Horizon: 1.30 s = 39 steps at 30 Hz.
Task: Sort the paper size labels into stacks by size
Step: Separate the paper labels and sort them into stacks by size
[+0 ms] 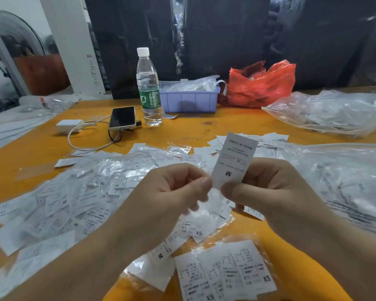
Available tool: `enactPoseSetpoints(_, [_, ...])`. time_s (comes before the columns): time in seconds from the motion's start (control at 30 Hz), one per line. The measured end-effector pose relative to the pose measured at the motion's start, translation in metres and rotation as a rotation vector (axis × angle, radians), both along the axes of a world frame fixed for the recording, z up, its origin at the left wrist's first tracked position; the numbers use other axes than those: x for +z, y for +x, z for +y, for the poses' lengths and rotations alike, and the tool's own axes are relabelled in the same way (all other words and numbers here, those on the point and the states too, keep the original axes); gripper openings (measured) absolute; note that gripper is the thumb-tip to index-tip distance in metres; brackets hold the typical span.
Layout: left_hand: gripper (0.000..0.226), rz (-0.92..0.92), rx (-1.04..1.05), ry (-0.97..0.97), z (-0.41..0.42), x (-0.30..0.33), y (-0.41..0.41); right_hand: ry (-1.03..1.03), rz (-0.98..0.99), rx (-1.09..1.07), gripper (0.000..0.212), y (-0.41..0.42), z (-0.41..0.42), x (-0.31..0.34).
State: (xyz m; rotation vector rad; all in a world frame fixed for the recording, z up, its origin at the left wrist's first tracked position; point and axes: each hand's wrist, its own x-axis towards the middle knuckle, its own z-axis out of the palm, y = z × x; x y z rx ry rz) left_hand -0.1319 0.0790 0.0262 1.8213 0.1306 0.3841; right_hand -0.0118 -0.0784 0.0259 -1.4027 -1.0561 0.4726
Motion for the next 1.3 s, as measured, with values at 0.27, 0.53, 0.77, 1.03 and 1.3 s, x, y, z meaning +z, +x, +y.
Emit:
enactPoseSetpoints(0.27, [0.030, 0.006, 0.004, 0.050, -0.001, 0.000, -0.002, -0.079, 0.017, 0.094, 0.016, 0.001, 0.001, -0.004])
enactPoseSetpoints(0.53, [0.020, 0.052, 0.016, 0.064, 0.002, 0.003, -0.002, 0.023, 0.033, 0.013, 0.012, 0.006, 0.001, 0.002])
enactPoseSetpoints(0.77, [0.023, 0.060, -0.060, -0.096, 0.002, 0.003, -0.002, 0.058, -0.065, -0.113, 0.011, 0.008, -0.001, -0.001])
enactPoseSetpoints(1.03, [0.019, 0.049, -0.070, -0.118, -0.001, 0.002, -0.001, 0.131, -0.053, -0.100, 0.010, -0.001, 0.003, -0.004])
enactPoseSetpoints(1.3, [0.020, 0.040, -0.034, -0.102, -0.003, 0.003, -0.002, 0.055, -0.086, -0.072, 0.011, -0.002, 0.003, -0.004])
